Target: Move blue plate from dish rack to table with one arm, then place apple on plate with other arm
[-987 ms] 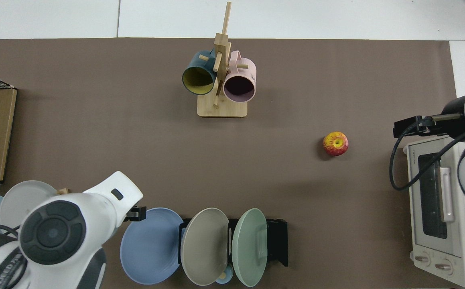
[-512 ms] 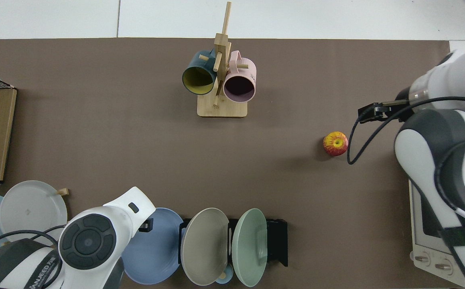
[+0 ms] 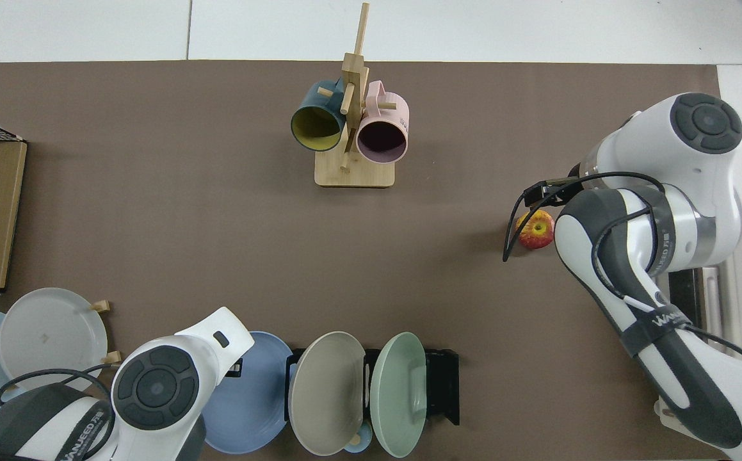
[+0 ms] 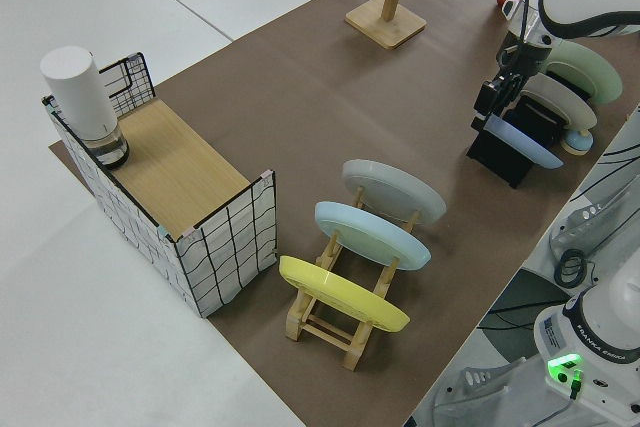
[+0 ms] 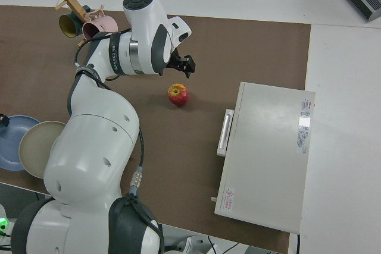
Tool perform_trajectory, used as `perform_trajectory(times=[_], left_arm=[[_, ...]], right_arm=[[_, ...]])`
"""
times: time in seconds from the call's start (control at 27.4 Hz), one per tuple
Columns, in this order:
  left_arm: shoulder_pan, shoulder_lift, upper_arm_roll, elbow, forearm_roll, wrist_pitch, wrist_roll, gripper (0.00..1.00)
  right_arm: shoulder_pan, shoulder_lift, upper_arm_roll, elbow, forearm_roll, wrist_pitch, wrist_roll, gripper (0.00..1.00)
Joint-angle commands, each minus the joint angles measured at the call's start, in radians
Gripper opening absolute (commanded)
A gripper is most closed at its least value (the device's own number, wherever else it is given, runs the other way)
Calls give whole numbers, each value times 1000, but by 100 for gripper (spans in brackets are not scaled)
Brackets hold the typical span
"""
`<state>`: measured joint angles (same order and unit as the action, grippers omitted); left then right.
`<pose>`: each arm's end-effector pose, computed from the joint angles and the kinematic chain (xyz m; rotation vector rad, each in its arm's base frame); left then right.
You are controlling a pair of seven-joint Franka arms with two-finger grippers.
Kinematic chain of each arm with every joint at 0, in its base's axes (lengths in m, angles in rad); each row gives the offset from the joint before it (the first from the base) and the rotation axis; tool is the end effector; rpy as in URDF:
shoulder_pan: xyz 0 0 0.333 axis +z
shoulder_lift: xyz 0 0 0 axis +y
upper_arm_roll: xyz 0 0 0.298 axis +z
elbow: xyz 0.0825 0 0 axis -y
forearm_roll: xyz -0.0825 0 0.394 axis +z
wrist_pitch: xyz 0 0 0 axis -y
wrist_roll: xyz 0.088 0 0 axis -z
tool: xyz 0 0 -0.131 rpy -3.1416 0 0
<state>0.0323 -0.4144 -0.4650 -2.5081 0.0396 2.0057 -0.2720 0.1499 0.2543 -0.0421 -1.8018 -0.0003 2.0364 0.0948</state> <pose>0.3825 -0.1626 0.3592 -2.8877 0.1931 0.0741 0.6234 0.0686 0.3573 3.1286 0.0225 -0.0286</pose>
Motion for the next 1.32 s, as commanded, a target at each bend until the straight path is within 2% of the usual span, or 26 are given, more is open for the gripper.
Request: perform_trajectory(times=[0.0, 0.18, 0.44, 0.73, 0.8, 0.84, 0.88, 0.91, 0.95, 0.99, 1.02, 1.21, 1.28], left_arm=[[6, -24, 2, -17, 5, -15, 40, 0], [8, -17, 2, 6, 3, -33, 45, 0], [8, -15, 2, 84, 20, -125, 45, 0], [15, 0, -9, 218, 166, -171, 36, 0], [26, 15, -9, 253, 203, -171, 39, 0], [37, 32, -6, 279, 223, -171, 37, 0], [49, 46, -6, 305, 236, -171, 31, 0], [64, 68, -6, 337, 243, -171, 28, 0], [80, 94, -4, 374, 244, -171, 27, 0], [95, 118, -6, 406, 244, -173, 24, 0], [110, 147, -6, 441, 244, -174, 11, 0], [130, 275, 6, 581, 221, -165, -111, 0], [132, 299, 23, 600, 150, -145, -171, 0]], right_arm=[[-7, -20, 2, -93, 13, 83, -12, 100], [3, 2, 2, -154, 13, 177, 0, 100], [11, 60, 2, -157, 13, 212, 0, 100], [8, 89, 2, -159, 13, 234, -10, 99], [7, 89, 2, -160, 13, 234, -6, 89], [7, 89, 2, -160, 13, 234, -3, 76], [7, 89, 2, -162, 13, 234, 0, 61], [7, 89, 2, -165, 13, 232, 3, 43], [8, 89, 2, -165, 14, 229, 5, 18], [7, 89, 2, -166, 13, 229, 8, 4], [7, 89, 2, -165, 13, 229, 6, 0], [16, 89, 2, -154, 11, 220, 11, 0], [20, 89, 1, -136, 11, 209, 11, 0]])
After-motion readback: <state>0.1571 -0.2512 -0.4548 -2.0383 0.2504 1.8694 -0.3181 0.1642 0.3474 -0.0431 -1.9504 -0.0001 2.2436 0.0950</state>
